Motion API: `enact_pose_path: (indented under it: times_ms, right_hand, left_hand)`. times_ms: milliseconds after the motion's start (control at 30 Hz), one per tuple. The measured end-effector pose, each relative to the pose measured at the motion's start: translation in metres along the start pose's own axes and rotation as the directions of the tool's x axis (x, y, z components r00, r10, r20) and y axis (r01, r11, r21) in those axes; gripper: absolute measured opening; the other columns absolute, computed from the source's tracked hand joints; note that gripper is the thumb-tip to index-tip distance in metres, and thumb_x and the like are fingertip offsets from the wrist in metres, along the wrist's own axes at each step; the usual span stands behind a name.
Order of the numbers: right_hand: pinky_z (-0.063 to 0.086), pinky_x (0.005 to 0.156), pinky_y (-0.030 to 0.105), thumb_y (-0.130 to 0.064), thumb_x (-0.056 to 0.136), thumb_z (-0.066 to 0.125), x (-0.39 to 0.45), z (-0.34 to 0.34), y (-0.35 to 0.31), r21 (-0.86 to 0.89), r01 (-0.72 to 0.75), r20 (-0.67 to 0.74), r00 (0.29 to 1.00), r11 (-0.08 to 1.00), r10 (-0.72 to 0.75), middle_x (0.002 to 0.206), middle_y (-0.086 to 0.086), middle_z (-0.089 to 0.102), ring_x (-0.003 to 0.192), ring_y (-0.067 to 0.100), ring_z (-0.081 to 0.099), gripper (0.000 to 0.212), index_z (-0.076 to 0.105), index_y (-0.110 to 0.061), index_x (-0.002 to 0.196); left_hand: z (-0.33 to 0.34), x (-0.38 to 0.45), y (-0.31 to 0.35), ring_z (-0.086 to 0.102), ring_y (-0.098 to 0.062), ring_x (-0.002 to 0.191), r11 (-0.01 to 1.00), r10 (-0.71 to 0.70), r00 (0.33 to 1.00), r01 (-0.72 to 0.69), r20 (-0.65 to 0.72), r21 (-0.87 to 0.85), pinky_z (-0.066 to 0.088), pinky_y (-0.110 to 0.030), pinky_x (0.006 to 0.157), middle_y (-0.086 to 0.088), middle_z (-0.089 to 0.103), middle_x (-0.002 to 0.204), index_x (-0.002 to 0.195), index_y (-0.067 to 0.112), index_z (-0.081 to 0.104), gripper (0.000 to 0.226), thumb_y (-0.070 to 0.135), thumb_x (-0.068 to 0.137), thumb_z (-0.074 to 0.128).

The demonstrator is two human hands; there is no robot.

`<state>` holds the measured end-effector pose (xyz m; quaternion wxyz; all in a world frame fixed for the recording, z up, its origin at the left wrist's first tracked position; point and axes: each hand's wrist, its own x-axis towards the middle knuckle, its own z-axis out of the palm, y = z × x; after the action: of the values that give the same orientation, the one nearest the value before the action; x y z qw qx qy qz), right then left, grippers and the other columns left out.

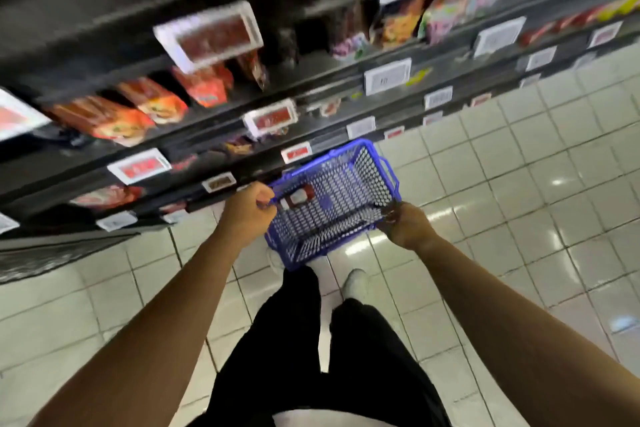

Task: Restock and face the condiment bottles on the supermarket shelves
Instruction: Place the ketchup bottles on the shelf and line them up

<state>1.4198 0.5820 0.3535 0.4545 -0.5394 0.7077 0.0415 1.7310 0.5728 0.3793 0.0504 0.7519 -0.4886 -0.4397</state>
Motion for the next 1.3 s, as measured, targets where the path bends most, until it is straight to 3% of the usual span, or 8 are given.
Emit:
enact_pose_path:
  times_ms: [233, 367, 533, 633, 767, 1000, 1200, 1300]
  right_hand:
    - [0.046, 0.1, 0.032, -0.024, 0.095, 0.067, 0.128, 0.116, 0.066, -0.037, -0.026, 0.203, 0.979, 0.999, 0.033, 0.135, 0.016, 0.063, 0.126, 0.033, 0.057, 0.043, 0.06, -0.005, 0.133]
    - [0.045, 0.087, 0.03, -0.02, 0.093, 0.068, 0.232, 0.173, 0.092, -0.058, -0.054, 0.291, 0.954, 0.997, 0.069, 0.13, 0.019, 0.064, 0.12, 0.034, 0.061, 0.044, 0.059, -0.004, 0.134]
    - [0.049, 0.096, 0.033, -0.022, 0.09, 0.074, 0.359, 0.231, 0.106, -0.143, 0.123, 0.42, 0.906, 0.982, -0.052, 0.131, 0.017, 0.064, 0.104, 0.023, 0.059, 0.05, 0.06, -0.007, 0.135]
    - [0.05, 0.097, 0.031, -0.02, 0.088, 0.076, 0.423, 0.268, 0.106, -0.276, 0.328, 0.457, 0.872, 0.903, -0.177, 0.128, 0.012, 0.066, 0.109, 0.023, 0.062, 0.048, 0.062, -0.011, 0.133]
    - [0.041, 0.075, 0.015, -0.02, 0.08, 0.081, 0.481, 0.316, 0.112, -0.3, 0.493, 0.52, 0.802, 0.817, -0.293, 0.114, -0.002, 0.061, 0.101, 0.015, 0.058, 0.058, 0.057, -0.018, 0.133]
    - [0.047, 0.095, 0.03, -0.015, 0.059, 0.091, 0.52, 0.386, 0.119, -0.183, 0.502, 0.331, 0.841, 0.845, -0.428, 0.136, 0.011, 0.05, 0.118, 0.03, 0.058, 0.103, 0.039, -0.021, 0.148]
    - [0.051, 0.08, 0.026, -0.022, 0.053, 0.095, 0.504, 0.388, 0.138, -0.136, 0.483, 0.275, 0.857, 0.865, -0.436, 0.111, 0.004, 0.063, 0.097, 0.023, 0.061, 0.071, 0.062, -0.022, 0.115]
    - [0.048, 0.064, 0.014, -0.016, 0.054, 0.095, 0.482, 0.36, 0.15, 0.048, 0.389, 0.237, 0.89, 0.92, -0.389, 0.094, -0.005, 0.068, 0.084, 0.015, 0.063, 0.061, 0.061, -0.023, 0.104]
  left_hand:
    - [0.146, 0.078, -0.095, 0.064, -0.028, 0.087, 0.929, -0.335, 0.939, 0.342, 0.074, -0.142, 0.056, -0.046, 0.088, -0.018, 0.069, 0.098, 0.098, 0.011, 0.065, 0.016, 0.011, 0.084, 0.074]
    - [0.221, 0.153, -0.146, 0.062, -0.023, 0.077, 0.93, -0.323, 0.943, 0.332, 0.081, -0.16, 0.055, -0.038, 0.075, -0.002, 0.065, 0.08, 0.074, 0.024, 0.054, 0.02, 0.019, 0.077, 0.074]
    - [0.299, 0.263, -0.214, 0.064, -0.037, 0.112, 0.907, -0.368, 0.925, 0.38, 0.1, -0.181, 0.055, -0.045, 0.094, -0.019, 0.066, 0.126, 0.13, 0.011, 0.06, 0.045, 0.027, 0.089, 0.07]
    - [0.338, 0.313, -0.241, 0.065, -0.028, 0.095, 0.867, -0.42, 0.907, 0.412, 0.035, -0.28, 0.055, -0.032, 0.074, -0.014, 0.063, 0.119, 0.127, 0.015, 0.048, 0.047, 0.025, 0.088, 0.071]
    - [0.378, 0.36, -0.277, 0.061, -0.034, 0.118, 0.84, -0.477, 0.877, 0.437, -0.053, -0.321, 0.053, -0.042, 0.098, -0.014, 0.06, 0.132, 0.146, 0.012, 0.038, 0.067, 0.02, 0.087, 0.07]
    - [0.399, 0.402, -0.307, 0.069, -0.027, 0.091, 0.757, -0.485, 0.848, 0.285, -0.214, -0.588, 0.059, -0.041, 0.082, -0.007, 0.069, 0.097, 0.101, 0.022, 0.049, 0.039, 0.008, 0.077, 0.077]
    - [0.398, 0.407, -0.29, 0.07, -0.032, 0.098, 0.607, -0.515, 0.832, 0.187, -0.204, -0.772, 0.058, -0.049, 0.092, -0.013, 0.069, 0.104, 0.105, 0.012, 0.054, 0.034, 0.006, 0.082, 0.079]
    - [0.385, 0.393, -0.261, 0.063, -0.013, 0.077, 0.572, -0.419, 0.894, 0.122, -0.16, -0.811, 0.055, -0.028, 0.066, 0.003, 0.062, 0.095, 0.113, 0.019, 0.053, 0.038, 0.003, 0.087, 0.075]
